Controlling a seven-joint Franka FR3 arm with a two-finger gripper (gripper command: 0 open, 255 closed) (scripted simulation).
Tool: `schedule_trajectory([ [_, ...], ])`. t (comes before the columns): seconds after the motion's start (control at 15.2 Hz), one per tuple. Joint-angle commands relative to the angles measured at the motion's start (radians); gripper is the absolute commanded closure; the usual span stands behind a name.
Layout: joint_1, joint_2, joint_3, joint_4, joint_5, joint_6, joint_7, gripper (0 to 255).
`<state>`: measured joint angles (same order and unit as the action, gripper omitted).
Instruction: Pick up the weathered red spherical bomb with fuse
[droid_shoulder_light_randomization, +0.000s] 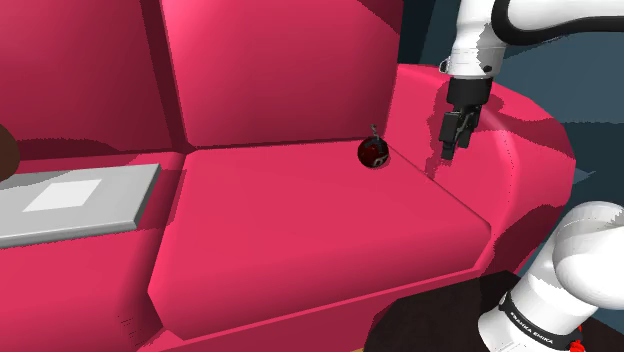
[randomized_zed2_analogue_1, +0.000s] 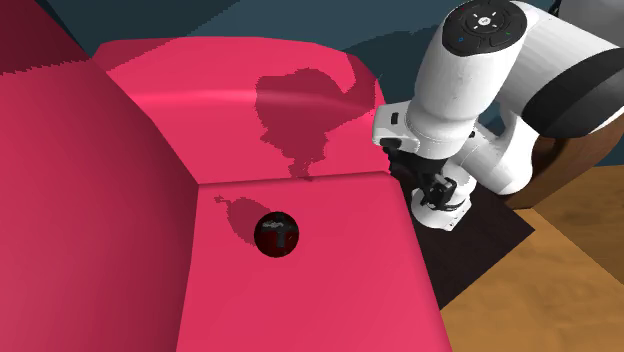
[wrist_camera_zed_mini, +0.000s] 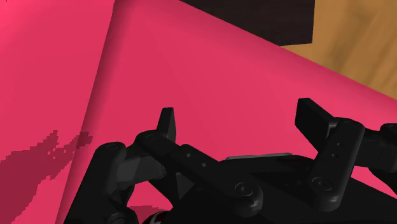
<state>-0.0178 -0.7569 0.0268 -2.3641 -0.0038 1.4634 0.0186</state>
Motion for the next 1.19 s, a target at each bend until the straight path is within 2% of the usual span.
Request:
schedule_trajectory([
  [0.0, 0.0, 0.0, 0.0, 0.0, 0.0, 0.0, 0.0, 0],
  [0.53, -0.035, 0.306, -0.03, 0.19, -0.032, 0.125, 0.001, 0],
  [1.12, -0.067, 0.647, -0.063, 0.496, -0.047, 0.171, 0.001, 0],
])
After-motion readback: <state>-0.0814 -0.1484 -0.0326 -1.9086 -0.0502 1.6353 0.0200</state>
